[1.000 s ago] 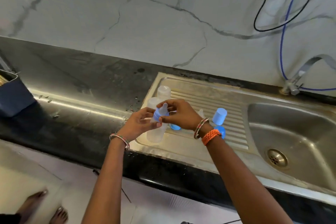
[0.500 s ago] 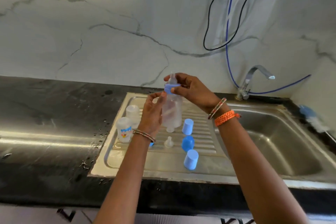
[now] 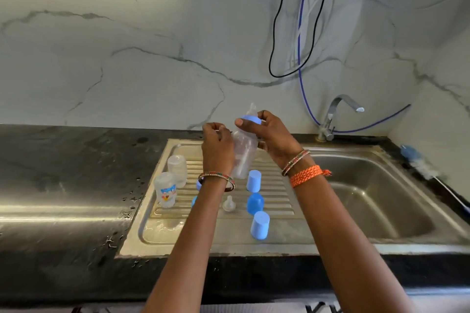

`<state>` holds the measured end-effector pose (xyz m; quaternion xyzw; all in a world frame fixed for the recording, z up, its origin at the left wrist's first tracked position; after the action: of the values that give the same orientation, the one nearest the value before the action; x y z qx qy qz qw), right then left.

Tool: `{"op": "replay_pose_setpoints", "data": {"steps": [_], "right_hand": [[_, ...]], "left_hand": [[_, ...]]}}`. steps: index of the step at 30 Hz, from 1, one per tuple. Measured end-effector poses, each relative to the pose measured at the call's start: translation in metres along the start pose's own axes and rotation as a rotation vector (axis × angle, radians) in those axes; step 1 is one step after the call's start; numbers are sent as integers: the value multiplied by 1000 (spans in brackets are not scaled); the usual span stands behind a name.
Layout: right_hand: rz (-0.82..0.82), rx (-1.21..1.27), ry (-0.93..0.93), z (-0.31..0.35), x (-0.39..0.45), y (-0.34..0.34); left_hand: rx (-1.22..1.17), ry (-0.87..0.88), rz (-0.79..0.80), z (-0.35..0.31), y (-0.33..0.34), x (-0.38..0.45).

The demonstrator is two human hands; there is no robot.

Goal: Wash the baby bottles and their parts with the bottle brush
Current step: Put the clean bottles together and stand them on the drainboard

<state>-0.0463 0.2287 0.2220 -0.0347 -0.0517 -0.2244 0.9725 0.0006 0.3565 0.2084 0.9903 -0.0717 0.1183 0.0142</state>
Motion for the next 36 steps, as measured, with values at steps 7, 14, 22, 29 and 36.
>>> {"op": "replay_pose_setpoints", "data": {"steps": [7, 14, 22, 29, 36], "right_hand": [[144, 215, 10, 8, -11, 3], [102, 88, -14, 13, -10, -19], [143, 209, -7, 12, -17, -10], [70, 73, 53, -3, -12, -27], [122, 340, 99, -22, -5, 2]], "left_hand": [[-49, -80, 0, 2, 5, -5], [-26, 31, 9, -16, 16, -11], [-33, -30, -46, -7, 16, -7], [-91, -182, 72, 10, 18, 5], [76, -6, 46, 7, 26, -13]]}}
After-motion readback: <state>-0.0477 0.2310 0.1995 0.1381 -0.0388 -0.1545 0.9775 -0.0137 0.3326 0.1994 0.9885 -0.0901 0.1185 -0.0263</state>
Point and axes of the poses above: each hand's wrist, its own x-axis towards the middle knuckle, its own y-axis out of the palm, z = x × y, the point moved 9 cm from there along x, towards the middle knuckle
